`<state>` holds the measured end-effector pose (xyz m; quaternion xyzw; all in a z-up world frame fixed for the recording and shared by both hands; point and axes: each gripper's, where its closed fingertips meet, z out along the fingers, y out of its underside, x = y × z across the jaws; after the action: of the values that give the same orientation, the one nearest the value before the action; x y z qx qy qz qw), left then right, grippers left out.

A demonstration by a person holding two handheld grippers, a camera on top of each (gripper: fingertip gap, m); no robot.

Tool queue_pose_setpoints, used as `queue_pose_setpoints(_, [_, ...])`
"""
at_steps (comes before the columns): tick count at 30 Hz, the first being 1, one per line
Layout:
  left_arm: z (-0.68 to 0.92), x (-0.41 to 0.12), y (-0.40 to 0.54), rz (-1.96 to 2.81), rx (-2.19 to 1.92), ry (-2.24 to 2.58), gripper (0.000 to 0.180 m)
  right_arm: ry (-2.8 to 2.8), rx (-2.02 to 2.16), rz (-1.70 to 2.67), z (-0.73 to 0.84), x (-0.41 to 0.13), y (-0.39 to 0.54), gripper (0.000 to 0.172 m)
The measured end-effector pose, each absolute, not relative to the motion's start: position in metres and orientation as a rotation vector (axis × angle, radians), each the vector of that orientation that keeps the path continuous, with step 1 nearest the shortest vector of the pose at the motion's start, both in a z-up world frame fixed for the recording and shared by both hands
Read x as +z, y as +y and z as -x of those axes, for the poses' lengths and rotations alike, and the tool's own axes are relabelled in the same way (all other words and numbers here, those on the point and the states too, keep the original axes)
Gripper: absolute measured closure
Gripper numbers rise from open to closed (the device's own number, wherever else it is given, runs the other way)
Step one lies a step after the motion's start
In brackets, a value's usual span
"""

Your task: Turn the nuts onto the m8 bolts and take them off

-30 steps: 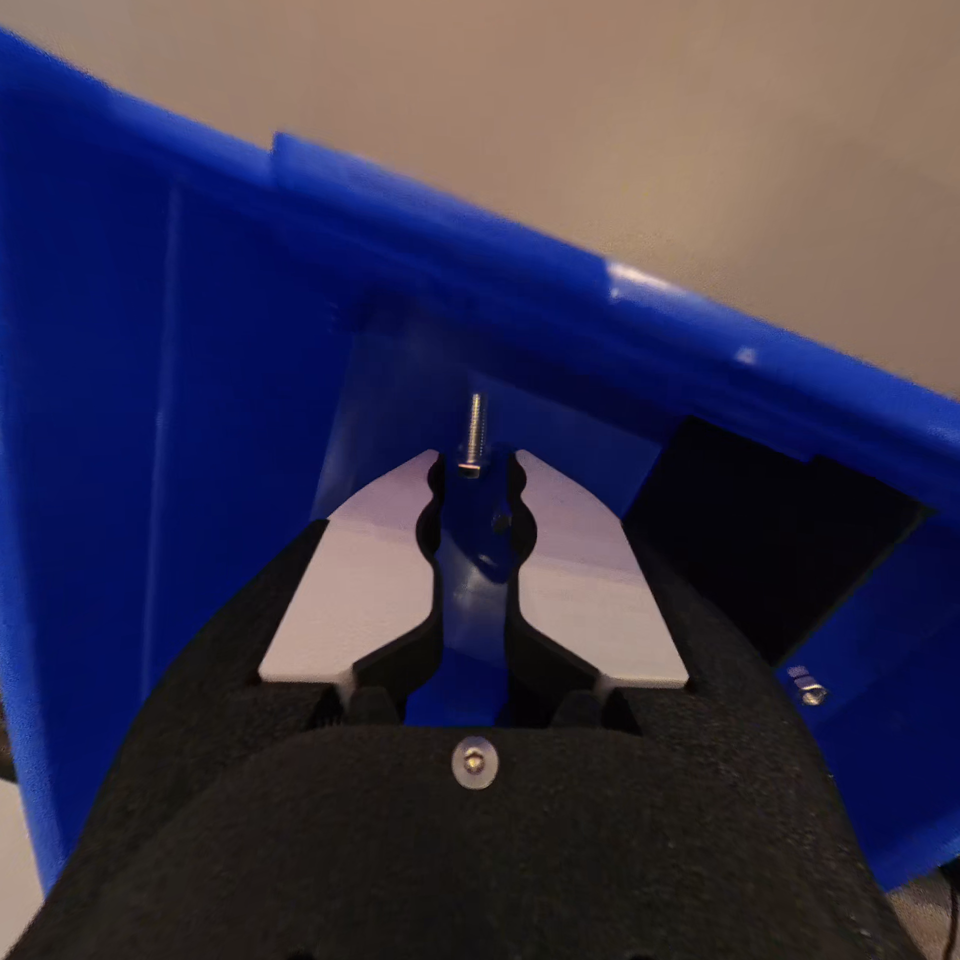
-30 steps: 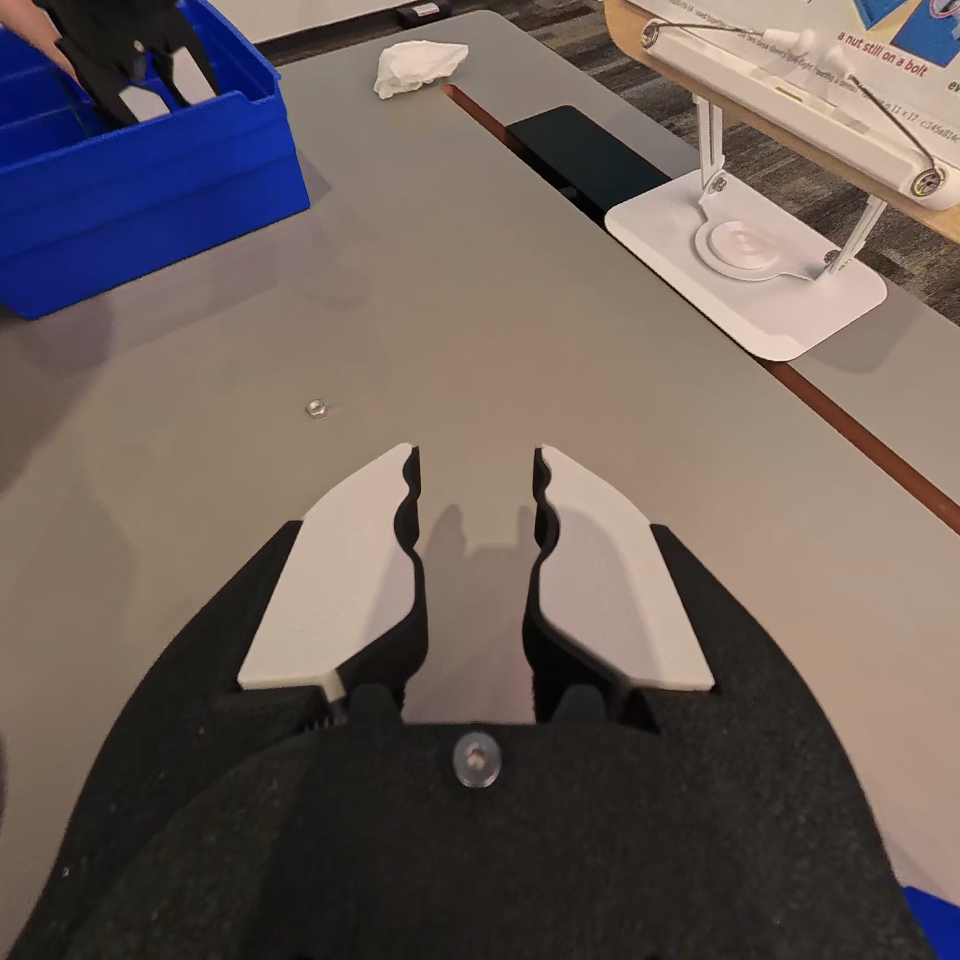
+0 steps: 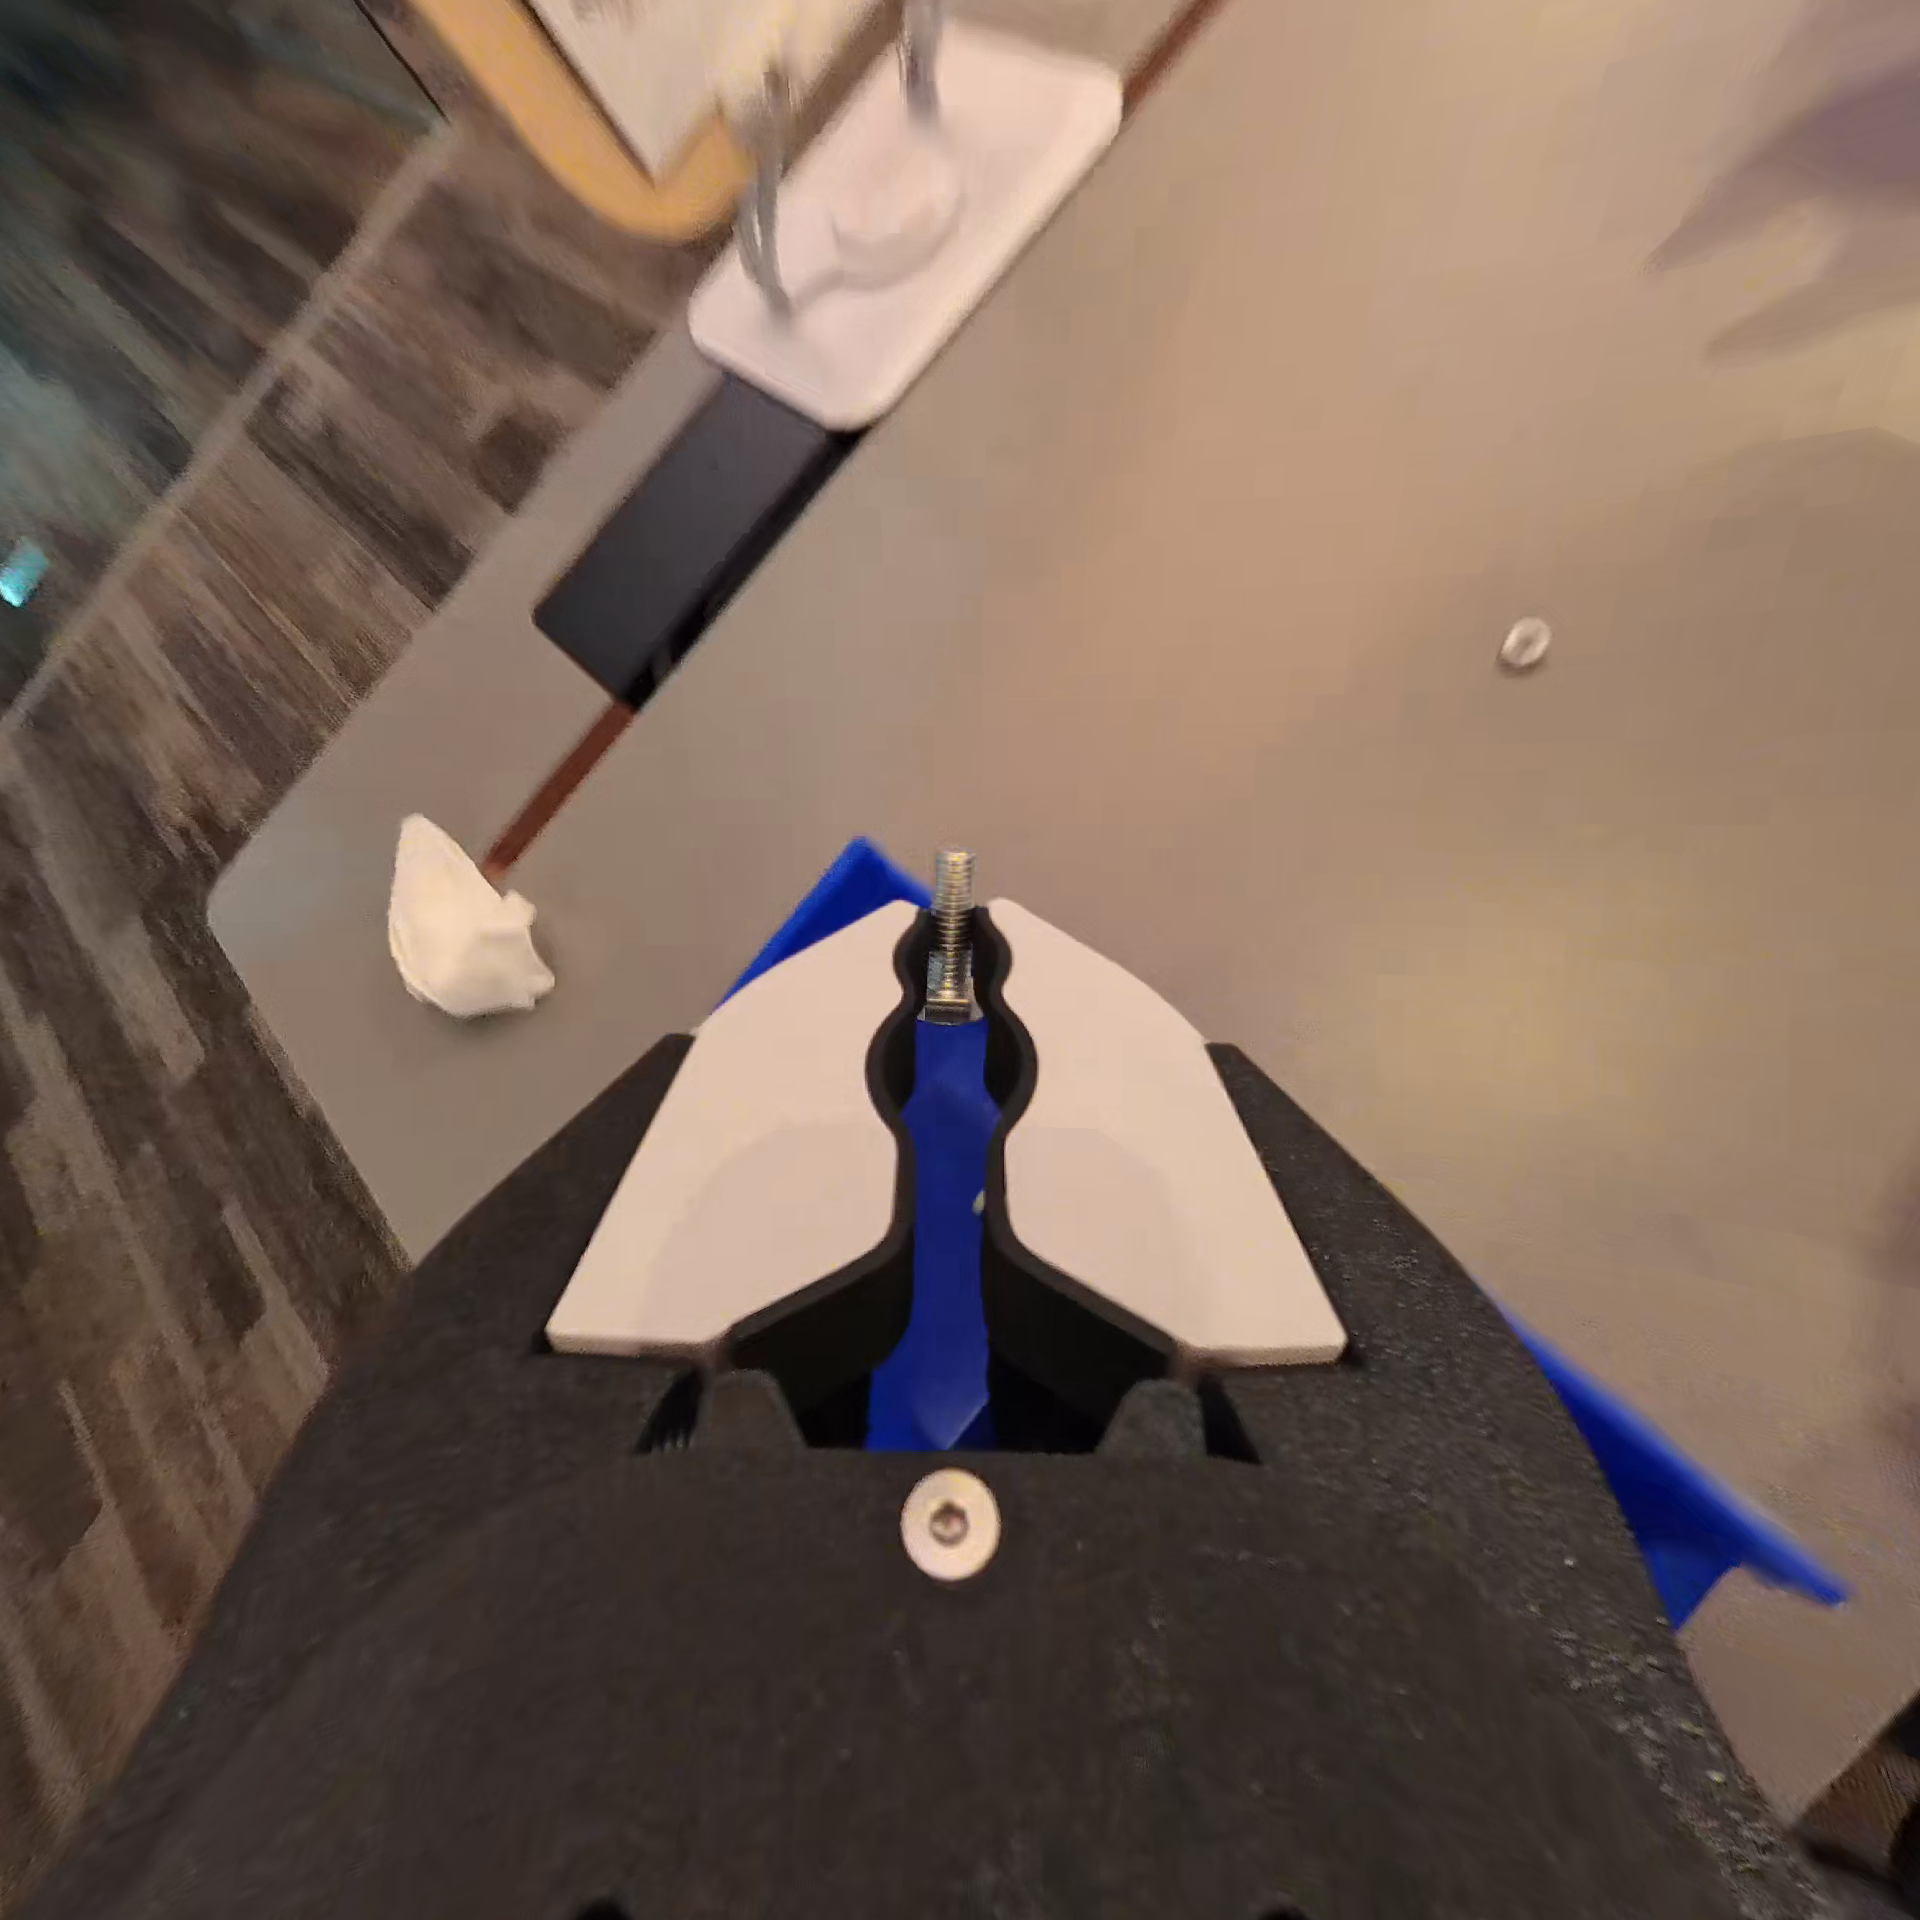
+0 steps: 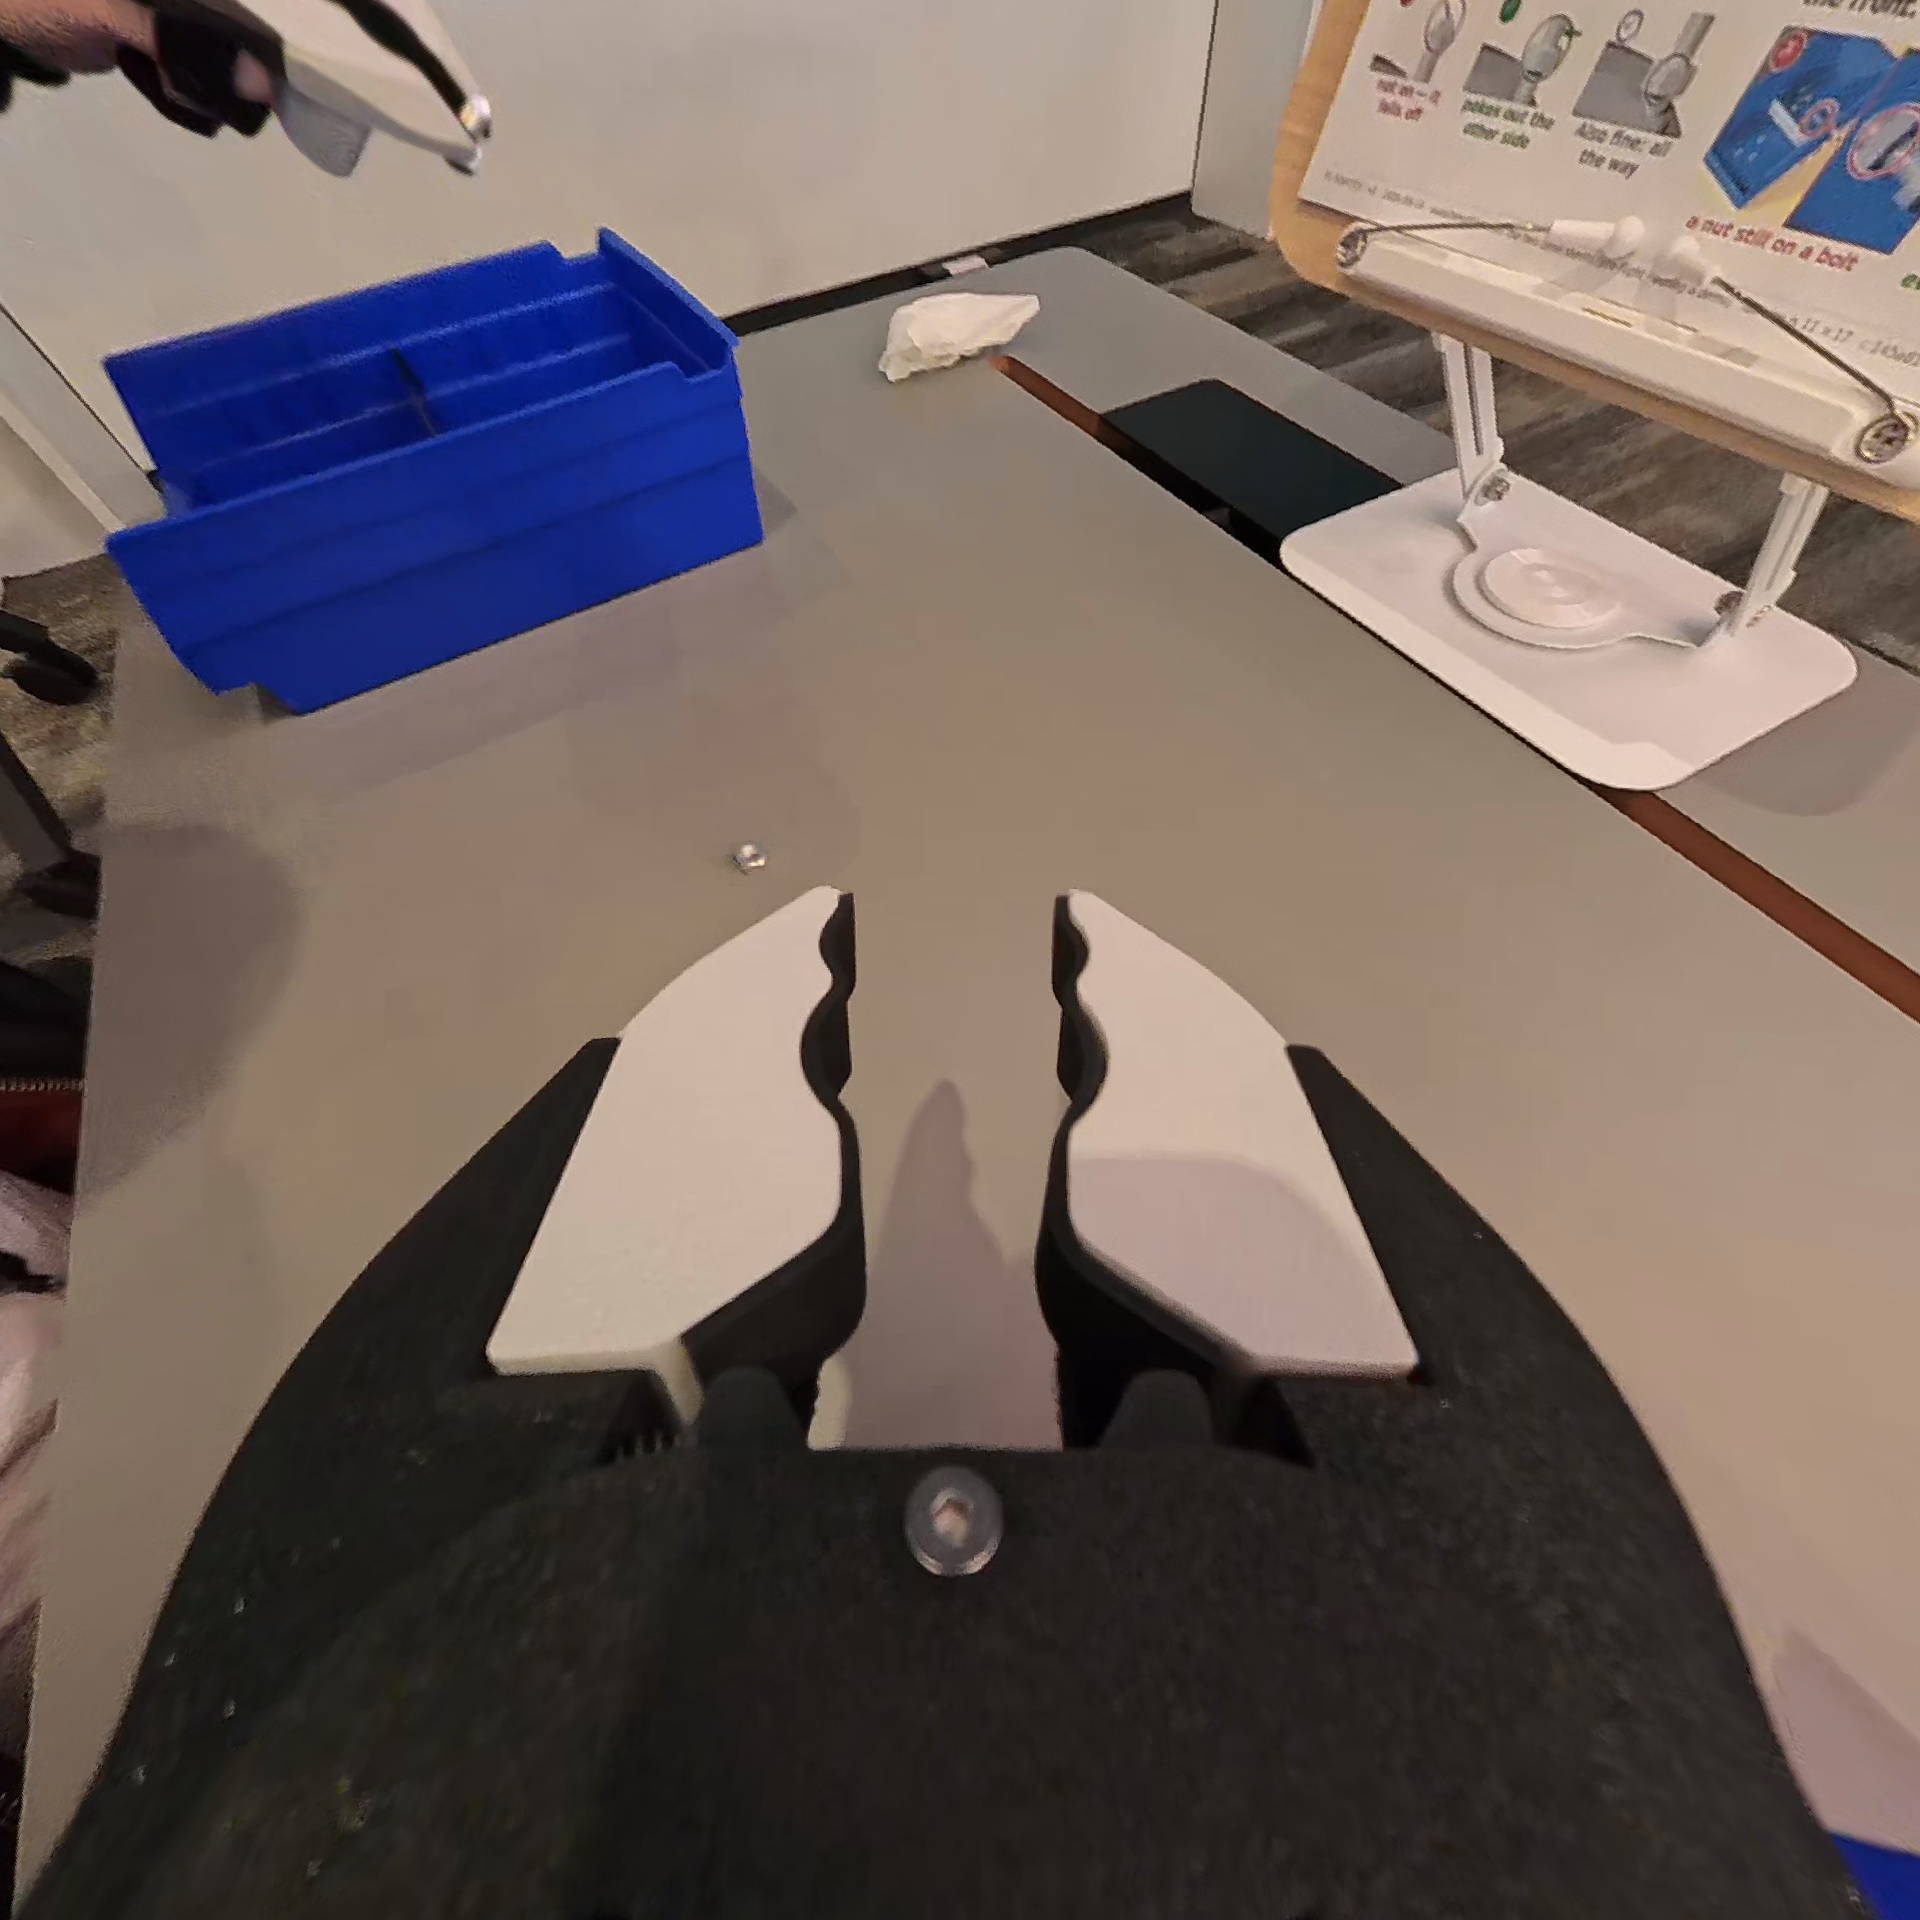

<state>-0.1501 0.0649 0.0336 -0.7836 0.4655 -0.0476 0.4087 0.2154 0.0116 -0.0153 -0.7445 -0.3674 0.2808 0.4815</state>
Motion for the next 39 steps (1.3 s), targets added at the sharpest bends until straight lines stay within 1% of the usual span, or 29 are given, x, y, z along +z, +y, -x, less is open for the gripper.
queue_pose_setpoints(3, [0.105, 0.054, 0.042, 1.890, -0.183, 1.111, 0.172, -0.895, 0.740, 1.789, -0.208, -0.017, 0.010, 0.137])
queue_pose_setpoints(6, [0.053, 0.054, 0.016, 1.830, -0.309, 1.068, 0.172, -0.912, 0.800, 1.772, -0.197, -0.020, 0.006, 0.137])
queue_pose_setpoints(12, [-0.024, 0.016, -0.018, 1.751, -0.537, 1.004, 0.173, -1.050, 0.892, 1.712, -0.166, -0.029, -0.011, 0.137])
queue_pose_setpoints(17, [-0.049, -0.028, -0.027, 1.743, -0.592, 0.934, 0.173, -1.169, 0.952, 1.661, -0.142, -0.043, -0.025, 0.138])
queue_pose_setpoints(21, [-0.062, -0.042, -0.030, 1.745, -0.604, 0.933, 0.173, -1.200, 1.011, 1.608, -0.126, -0.040, -0.033, 0.141])
queue_pose_setpoints(30, [-0.093, -0.027, -0.046, 1.660, -0.787, 1.014, 0.173, -1.274, 1.083, 1.369, -0.095, -0.010, -0.051, 0.146])
queue_pose_setpoints(32, [-0.096, -0.024, -0.049, 1.649, -0.813, 1.019, 0.173, -1.287, 1.100, 1.356, -0.091, -0.009, -0.053, 0.147])
queue_pose_setpoints(35, [-0.099, -0.021, -0.052, 1.631, -0.838, 1.027, 0.173, -1.302, 1.101, 1.346, -0.089, -0.012, -0.054, 0.153])
queue_pose_setpoints(39, [-0.102, -0.019, -0.057, 1.609, -0.872, 1.046, 0.173, -1.306, 1.160, 1.328, -0.088, -0.010, -0.059, 0.156])
